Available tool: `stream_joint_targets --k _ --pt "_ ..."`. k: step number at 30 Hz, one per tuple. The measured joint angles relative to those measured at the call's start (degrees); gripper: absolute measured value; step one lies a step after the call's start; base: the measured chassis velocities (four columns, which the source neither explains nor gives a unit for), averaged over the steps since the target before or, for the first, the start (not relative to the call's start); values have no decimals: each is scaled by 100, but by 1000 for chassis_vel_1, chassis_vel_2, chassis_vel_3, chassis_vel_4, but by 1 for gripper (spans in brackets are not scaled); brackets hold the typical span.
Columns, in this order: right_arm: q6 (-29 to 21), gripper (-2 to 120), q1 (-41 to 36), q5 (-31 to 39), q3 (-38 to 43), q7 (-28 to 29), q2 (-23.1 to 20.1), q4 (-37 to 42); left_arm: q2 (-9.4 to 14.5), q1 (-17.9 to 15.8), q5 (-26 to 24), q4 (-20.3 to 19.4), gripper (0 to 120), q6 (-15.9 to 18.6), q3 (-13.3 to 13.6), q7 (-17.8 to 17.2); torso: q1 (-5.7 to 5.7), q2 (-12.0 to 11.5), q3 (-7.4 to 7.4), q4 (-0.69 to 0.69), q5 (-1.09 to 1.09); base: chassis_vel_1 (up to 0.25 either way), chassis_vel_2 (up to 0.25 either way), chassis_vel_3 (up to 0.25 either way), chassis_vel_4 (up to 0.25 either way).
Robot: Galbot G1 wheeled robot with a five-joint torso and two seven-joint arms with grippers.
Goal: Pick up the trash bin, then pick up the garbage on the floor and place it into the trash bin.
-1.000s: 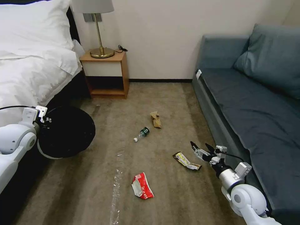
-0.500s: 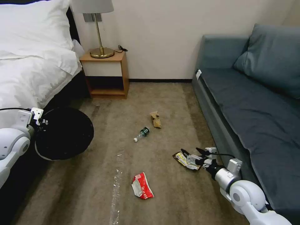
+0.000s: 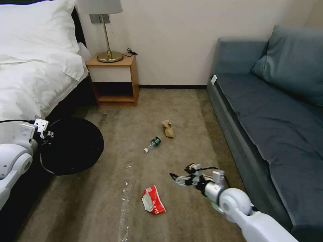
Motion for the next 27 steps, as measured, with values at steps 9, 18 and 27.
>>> stream_joint_targets --k 9,18,27 --pt "70 100 410 -193 -982 -135 557 -921 -181 46 160 73 6 -236 -36 303 0 0 0 -1 -1 0 0 0 0" --pt "476 100 645 -678 -1206 -530 1292 -1828 -335 101 191 52 6 -353 -21 337 0 0 0 0 -1 0 0 0 0" --pt "859 100 736 -1183 -1214 -707 1735 -2650 -414 137 253 -1 6 -422 89 352 0 0 0 -1 -1 0 0 0 0"
